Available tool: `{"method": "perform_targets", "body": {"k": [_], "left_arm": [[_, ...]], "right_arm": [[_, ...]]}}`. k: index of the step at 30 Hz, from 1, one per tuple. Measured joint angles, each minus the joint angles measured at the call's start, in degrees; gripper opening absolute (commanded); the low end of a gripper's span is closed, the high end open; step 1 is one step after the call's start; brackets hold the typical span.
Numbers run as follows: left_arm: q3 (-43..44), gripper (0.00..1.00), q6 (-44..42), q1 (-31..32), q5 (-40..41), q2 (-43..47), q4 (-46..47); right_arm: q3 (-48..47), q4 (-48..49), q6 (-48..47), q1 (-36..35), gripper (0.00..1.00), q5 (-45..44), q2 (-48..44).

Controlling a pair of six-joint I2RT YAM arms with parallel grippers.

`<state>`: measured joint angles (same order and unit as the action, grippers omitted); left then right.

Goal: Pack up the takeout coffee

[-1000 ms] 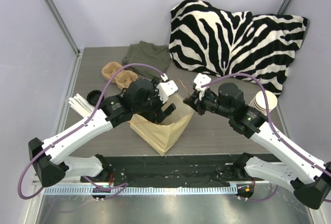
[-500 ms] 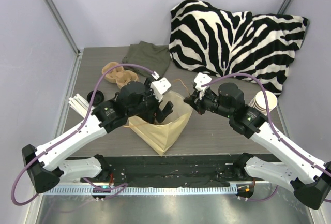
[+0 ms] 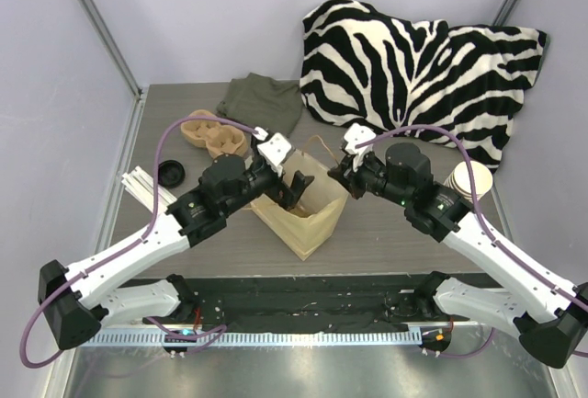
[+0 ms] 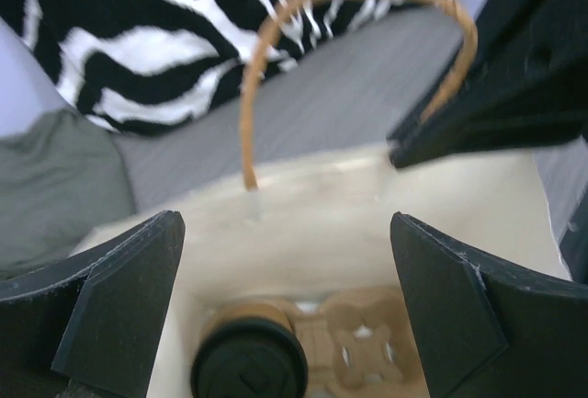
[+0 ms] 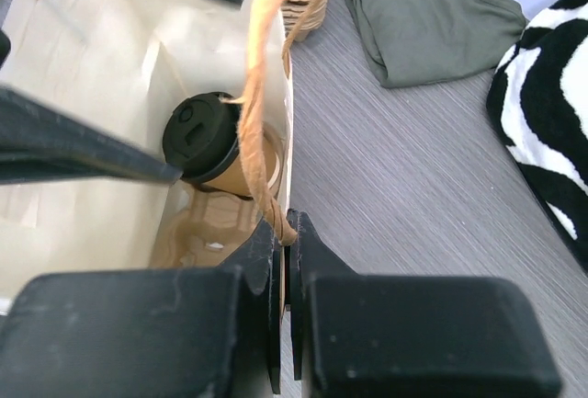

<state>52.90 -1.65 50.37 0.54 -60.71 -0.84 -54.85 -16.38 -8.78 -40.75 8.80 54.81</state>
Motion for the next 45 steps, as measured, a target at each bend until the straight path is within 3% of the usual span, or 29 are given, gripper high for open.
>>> {"method": "perform_targets", "body": {"k": [6,14,23,39,45], "left_arm": [[0.4,1.00,0.4,-0.1,2.6,-0.7,7.5],[8.3,1.00,4.0,-2.9,6.7,-4.3,8.3],[17.9,1.00,10.2,-15.3,7.8,-6.7,2.2],[16.7,1.00,9.1,-26.0,8.0,-2.7,-18.0],[17.0,0.94,8.5,-37.6,3.7,-2.7,-28.1]], "right_arm": [[-1.0,-0.5,0.0,0.0,0.01,-0.6,1.1],[-1.3,-0.8,-0.2,0.0,0.01,-1.8,1.6],[-1.5,-0.8,-3.8,0.0,0.01,-0.5,1.2],[0.3,0.8,-15.6,0.0,0.01,9.8,-4.9],[0.5,0.9,-16.8,0.0,0.01,10.3,-4.8]]}}
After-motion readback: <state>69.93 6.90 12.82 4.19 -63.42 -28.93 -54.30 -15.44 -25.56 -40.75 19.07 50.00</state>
